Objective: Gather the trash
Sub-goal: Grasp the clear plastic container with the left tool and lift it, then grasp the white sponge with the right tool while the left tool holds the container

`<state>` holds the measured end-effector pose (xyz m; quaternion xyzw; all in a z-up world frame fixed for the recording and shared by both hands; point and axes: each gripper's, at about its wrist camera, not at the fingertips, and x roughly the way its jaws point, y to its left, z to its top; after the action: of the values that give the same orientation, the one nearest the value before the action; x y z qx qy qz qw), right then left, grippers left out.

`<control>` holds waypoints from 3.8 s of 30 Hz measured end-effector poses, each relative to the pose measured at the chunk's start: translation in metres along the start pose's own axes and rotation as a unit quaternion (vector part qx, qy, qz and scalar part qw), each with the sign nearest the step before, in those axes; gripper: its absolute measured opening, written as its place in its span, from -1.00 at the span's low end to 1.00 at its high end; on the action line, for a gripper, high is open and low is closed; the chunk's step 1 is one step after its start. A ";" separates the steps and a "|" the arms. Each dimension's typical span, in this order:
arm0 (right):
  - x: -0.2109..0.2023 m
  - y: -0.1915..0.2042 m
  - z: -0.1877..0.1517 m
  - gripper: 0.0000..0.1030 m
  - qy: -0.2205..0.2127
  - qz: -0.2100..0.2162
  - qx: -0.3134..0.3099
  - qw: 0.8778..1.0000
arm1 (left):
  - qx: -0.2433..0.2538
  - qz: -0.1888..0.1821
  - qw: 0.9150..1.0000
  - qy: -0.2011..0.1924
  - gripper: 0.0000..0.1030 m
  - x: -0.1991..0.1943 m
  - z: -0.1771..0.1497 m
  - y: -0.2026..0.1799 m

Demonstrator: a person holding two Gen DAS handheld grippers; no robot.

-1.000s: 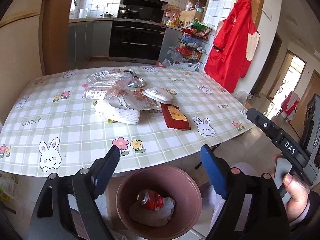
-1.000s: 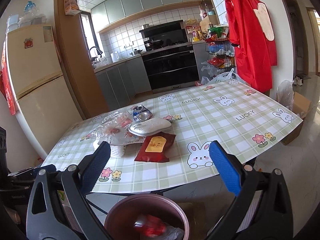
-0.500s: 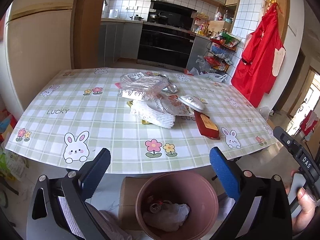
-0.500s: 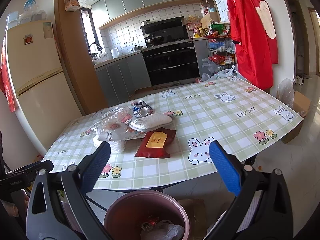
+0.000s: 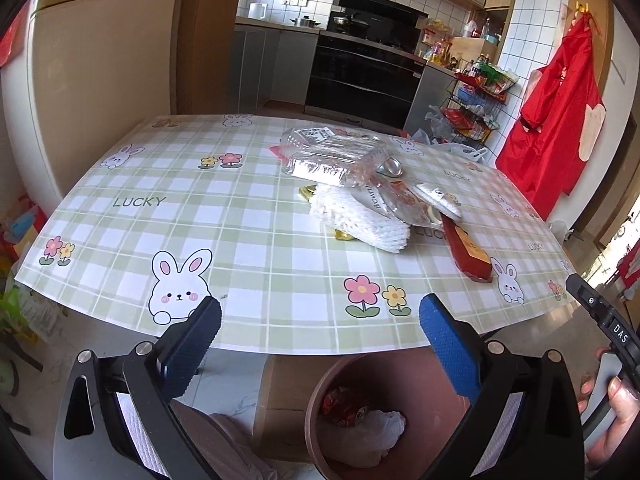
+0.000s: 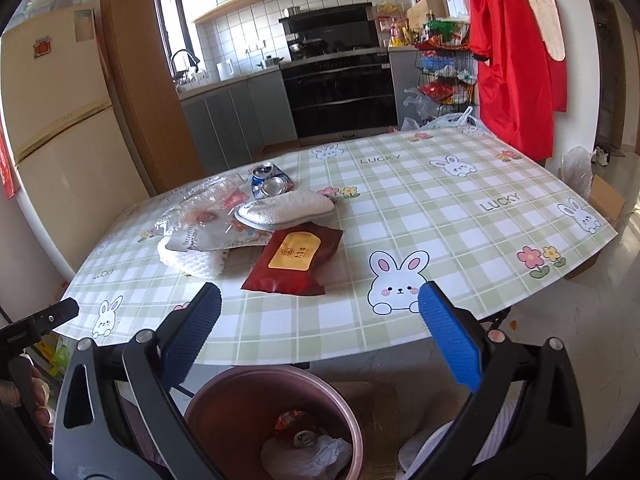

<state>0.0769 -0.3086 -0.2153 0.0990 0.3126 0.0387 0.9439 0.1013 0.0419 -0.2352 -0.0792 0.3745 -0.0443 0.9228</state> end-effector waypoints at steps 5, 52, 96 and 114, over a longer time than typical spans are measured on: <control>0.034 0.010 0.023 0.89 0.022 -0.002 -0.003 1.000 | -0.008 0.005 1.000 0.003 0.88 0.015 0.017 0.010; 0.223 0.050 0.123 0.89 0.159 0.020 -0.030 0.987 | -0.331 -0.235 0.912 0.062 -0.55 0.172 0.152 0.054; 0.274 0.033 0.143 -0.09 0.295 0.004 0.070 0.953 | -0.120 -0.238 0.960 -0.090 -0.79 0.032 0.163 0.020; 0.299 0.036 0.121 0.85 0.328 -0.076 0.015 0.941 | -0.118 -0.229 0.962 -0.090 -0.79 0.014 0.142 0.022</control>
<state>0.3885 -0.2529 -0.2867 0.0705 0.6120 -0.0079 0.7877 0.2112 0.0773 -0.1486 -0.2748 0.2645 -0.2031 0.9018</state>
